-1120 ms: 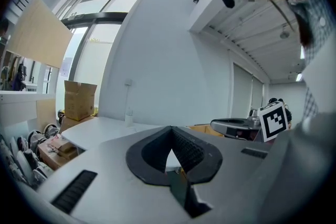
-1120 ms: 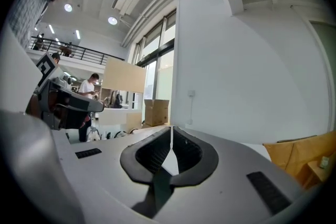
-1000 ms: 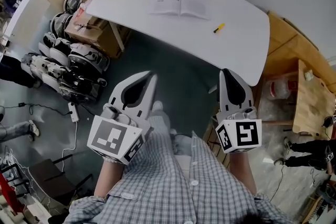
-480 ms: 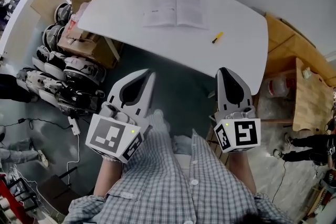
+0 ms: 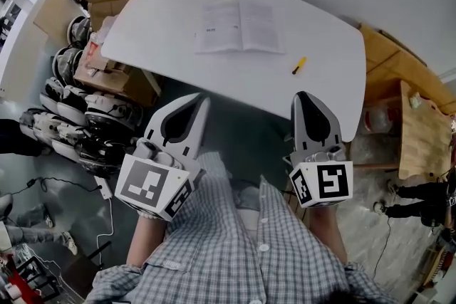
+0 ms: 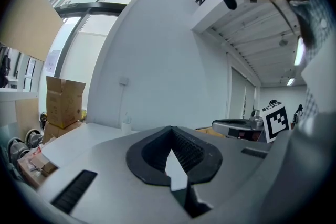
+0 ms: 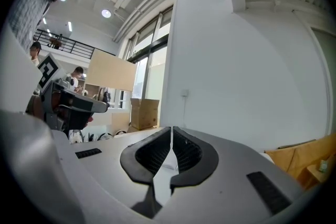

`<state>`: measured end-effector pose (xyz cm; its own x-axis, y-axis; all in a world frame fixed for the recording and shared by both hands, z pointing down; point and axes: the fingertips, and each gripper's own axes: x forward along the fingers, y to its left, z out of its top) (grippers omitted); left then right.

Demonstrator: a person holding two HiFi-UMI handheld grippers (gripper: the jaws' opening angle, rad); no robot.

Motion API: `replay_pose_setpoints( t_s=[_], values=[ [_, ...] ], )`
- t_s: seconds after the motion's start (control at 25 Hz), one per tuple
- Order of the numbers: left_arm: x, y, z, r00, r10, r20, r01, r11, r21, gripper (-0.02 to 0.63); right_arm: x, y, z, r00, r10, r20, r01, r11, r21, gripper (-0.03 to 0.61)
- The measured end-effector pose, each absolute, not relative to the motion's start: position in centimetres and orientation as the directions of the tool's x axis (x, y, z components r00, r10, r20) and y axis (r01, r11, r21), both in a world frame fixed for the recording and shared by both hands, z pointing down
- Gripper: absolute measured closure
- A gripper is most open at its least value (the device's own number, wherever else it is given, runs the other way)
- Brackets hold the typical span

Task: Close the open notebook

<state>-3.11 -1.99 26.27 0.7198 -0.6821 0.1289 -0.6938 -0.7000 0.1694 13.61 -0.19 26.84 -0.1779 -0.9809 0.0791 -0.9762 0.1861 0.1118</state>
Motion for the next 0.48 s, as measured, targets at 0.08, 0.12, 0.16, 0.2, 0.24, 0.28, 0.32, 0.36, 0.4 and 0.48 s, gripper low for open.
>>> replay_pose_setpoints(
  t_s=[0.08, 0.12, 0.16, 0.2, 0.24, 0.28, 0.32, 0.36, 0.4, 0.48],
  values=[
    [-3.3, -3.0, 26.3, 0.726, -0.677, 0.124, -0.687, -0.707, 0.168, 0.608, 13.5, -1.0, 26.9, -0.168, -0.983, 0.076, -0.978, 0.176, 0.115, 0.550],
    [-3.4, -3.4, 26.3, 0.729, -0.674, 0.122, -0.685, -0.709, 0.168, 0.609, 13.4, -1.5, 26.9, -0.165, -0.983, 0.075, -0.978, 0.173, 0.116, 0.549],
    [-3.5, -3.9, 26.3, 0.731, -0.672, 0.121, -0.682, -0.712, 0.168, 0.607, 13.3, -1.9, 26.9, -0.161, -0.984, 0.075, -0.979, 0.169, 0.117, 0.549],
    [-3.6, -4.3, 26.4, 0.733, -0.670, 0.120, -0.680, -0.714, 0.168, 0.609, 13.1, -2.2, 27.0, -0.159, -0.984, 0.075, -0.979, 0.167, 0.118, 0.549],
    [-3.7, -4.7, 26.4, 0.734, -0.668, 0.118, -0.678, -0.715, 0.168, 0.607, 13.0, -2.5, 27.0, -0.156, -0.985, 0.075, -0.979, 0.165, 0.119, 0.551],
    [-3.9, -5.1, 26.5, 0.736, -0.667, 0.117, -0.676, -0.717, 0.168, 0.609, 12.8, -2.8, 27.1, -0.154, -0.985, 0.074, -0.979, 0.162, 0.120, 0.551],
    [-4.0, -5.3, 26.5, 0.738, -0.665, 0.115, -0.674, -0.719, 0.167, 0.609, 12.6, -3.1, 27.1, -0.152, -0.986, 0.073, -0.980, 0.160, 0.121, 0.550],
    [-4.2, -5.6, 26.5, 0.740, -0.663, 0.114, -0.672, -0.722, 0.166, 0.608, 12.5, -3.3, 27.1, -0.149, -0.986, 0.072, -0.980, 0.157, 0.122, 0.551],
    [-4.3, -5.8, 26.6, 0.742, -0.661, 0.112, -0.670, -0.724, 0.166, 0.607, 12.3, -3.4, 27.2, -0.147, -0.987, 0.071, -0.980, 0.155, 0.124, 0.551],
    [-4.7, -6.1, 26.7, 0.745, -0.658, 0.109, -0.667, -0.726, 0.169, 0.608, 11.9, -3.7, 27.3, -0.144, -0.987, 0.071, -0.980, 0.152, 0.126, 0.551]
  ],
)
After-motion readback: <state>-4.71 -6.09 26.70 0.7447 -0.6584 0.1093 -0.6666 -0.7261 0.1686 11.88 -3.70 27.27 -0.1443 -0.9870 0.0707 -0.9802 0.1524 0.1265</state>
